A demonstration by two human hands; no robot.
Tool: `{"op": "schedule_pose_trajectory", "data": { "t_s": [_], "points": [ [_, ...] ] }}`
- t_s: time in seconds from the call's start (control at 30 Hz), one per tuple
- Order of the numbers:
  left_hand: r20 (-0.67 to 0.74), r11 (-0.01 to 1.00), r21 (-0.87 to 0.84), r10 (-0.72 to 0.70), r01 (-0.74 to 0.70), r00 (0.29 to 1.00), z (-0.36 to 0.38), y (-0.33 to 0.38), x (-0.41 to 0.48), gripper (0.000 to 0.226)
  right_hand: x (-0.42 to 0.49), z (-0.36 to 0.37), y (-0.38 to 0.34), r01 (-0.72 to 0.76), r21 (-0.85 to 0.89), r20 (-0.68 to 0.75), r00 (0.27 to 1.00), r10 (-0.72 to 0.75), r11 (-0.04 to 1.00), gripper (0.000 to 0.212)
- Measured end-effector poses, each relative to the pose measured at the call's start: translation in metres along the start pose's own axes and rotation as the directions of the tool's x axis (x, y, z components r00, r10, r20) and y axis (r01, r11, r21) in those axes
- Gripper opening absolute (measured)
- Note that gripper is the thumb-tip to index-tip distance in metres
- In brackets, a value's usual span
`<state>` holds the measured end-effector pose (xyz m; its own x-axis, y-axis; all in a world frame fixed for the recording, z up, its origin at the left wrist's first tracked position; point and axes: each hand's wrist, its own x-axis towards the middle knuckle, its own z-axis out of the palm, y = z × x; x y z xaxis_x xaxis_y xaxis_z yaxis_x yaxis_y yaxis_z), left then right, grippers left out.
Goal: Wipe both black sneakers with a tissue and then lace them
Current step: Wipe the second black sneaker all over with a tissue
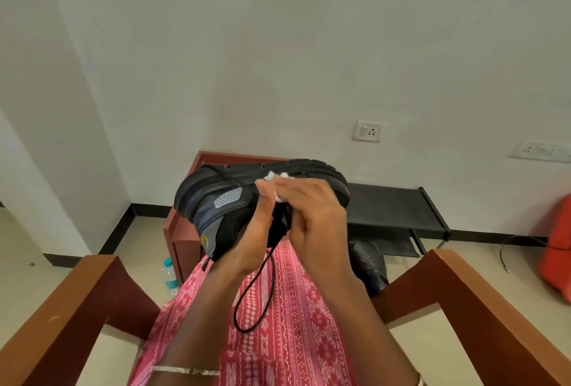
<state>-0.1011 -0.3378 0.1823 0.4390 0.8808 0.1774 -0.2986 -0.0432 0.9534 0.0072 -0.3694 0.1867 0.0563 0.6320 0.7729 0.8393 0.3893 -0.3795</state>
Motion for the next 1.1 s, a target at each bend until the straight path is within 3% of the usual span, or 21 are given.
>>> {"op": "schedule_pose_trajectory", "data": {
  "t_s": [0.17, 0.37, 0.47, 0.6, 0.7, 0.83, 0.97, 1.1],
  "points": [
    [0.011, 1.000, -0.018, -0.023, 0.024, 1.000, 0.001, 0.000, 0.002, 0.120, 0.000, -0.001, 0.020, -0.158, -0.130, -0.051, 0.987, 0.153, 0.979, 0.041],
    [-0.005, 1.000, 0.005, 0.009, -0.009, 1.000, 0.002, 0.005, -0.003, 0.090, -0.016, -0.007, -0.031, -0.028, 0.106, 0.051, 0.998, 0.023, 0.994, 0.041],
    [-0.011, 1.000, -0.006, -0.018, 0.018, 1.000, 0.002, 0.005, -0.003, 0.113, -0.017, -0.006, -0.021, -0.044, 0.048, 0.049, 0.998, 0.041, 0.998, 0.054],
    [0.025, 0.998, -0.058, -0.010, 0.011, 1.000, 0.005, 0.007, -0.002, 0.097, -0.013, 0.002, 0.002, -0.182, -0.115, 0.085, 0.978, 0.192, 0.977, 0.067],
    [0.015, 0.996, -0.084, -0.013, 0.014, 1.000, 0.003, 0.010, -0.002, 0.090, -0.018, -0.002, -0.015, -0.221, -0.005, 0.148, 0.964, 0.219, 0.975, 0.062],
    [0.005, 0.989, -0.127, -0.078, 0.078, 0.997, -0.005, 0.009, 0.002, 0.096, -0.037, -0.011, -0.044, -0.140, 0.130, 0.166, 0.979, 0.117, 0.982, 0.054],
    [0.004, 0.993, -0.096, -0.074, 0.074, 0.997, -0.001, 0.015, -0.001, 0.103, -0.036, 0.000, -0.023, -0.143, 0.073, 0.184, 0.975, 0.128, 0.987, 0.066],
    [-0.030, 0.986, -0.166, -0.001, -0.004, 1.000, 0.005, 0.017, -0.002, 0.078, -0.024, 0.005, -0.007, -0.252, 0.072, 0.185, 0.954, 0.235, 0.965, 0.074]
  ]
}}
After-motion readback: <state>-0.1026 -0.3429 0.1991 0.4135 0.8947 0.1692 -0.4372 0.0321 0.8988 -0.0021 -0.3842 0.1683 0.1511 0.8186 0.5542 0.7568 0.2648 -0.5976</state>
